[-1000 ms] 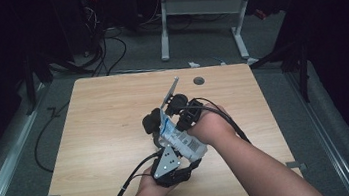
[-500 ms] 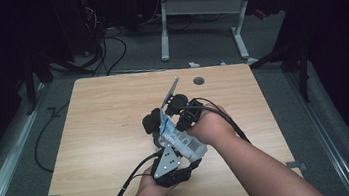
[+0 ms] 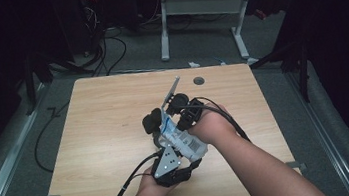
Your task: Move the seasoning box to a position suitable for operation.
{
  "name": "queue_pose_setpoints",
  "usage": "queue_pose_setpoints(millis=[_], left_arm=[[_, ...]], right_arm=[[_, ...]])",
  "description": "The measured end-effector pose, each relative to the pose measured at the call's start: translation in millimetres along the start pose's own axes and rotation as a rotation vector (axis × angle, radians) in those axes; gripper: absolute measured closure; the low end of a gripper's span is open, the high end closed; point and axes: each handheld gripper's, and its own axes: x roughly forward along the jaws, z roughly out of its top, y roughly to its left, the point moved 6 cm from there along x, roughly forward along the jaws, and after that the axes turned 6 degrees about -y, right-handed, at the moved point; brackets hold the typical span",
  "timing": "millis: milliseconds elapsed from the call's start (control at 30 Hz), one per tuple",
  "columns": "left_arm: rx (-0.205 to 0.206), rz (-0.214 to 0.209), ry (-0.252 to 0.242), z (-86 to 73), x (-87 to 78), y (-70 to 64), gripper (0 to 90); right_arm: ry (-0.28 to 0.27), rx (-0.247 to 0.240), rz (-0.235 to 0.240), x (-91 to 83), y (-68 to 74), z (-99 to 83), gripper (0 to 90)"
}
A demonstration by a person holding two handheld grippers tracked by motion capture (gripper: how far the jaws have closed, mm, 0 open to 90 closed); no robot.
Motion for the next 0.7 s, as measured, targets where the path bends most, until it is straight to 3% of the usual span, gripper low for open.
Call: queue_pose_setpoints(millis=[233,700], left_arm=[[0.006,0.008,0.039,-11.0,2.7,-4.9,54.7],[0.026,0.021,0.060,-22.0,2.3,-8.4,54.3]], right_arm=[[0.004,0.015,0.012,1.1,1.4,-8.1,89.4],[-0.017,0.022,0.025,-3.5,6.1,-18.1,89.4]])
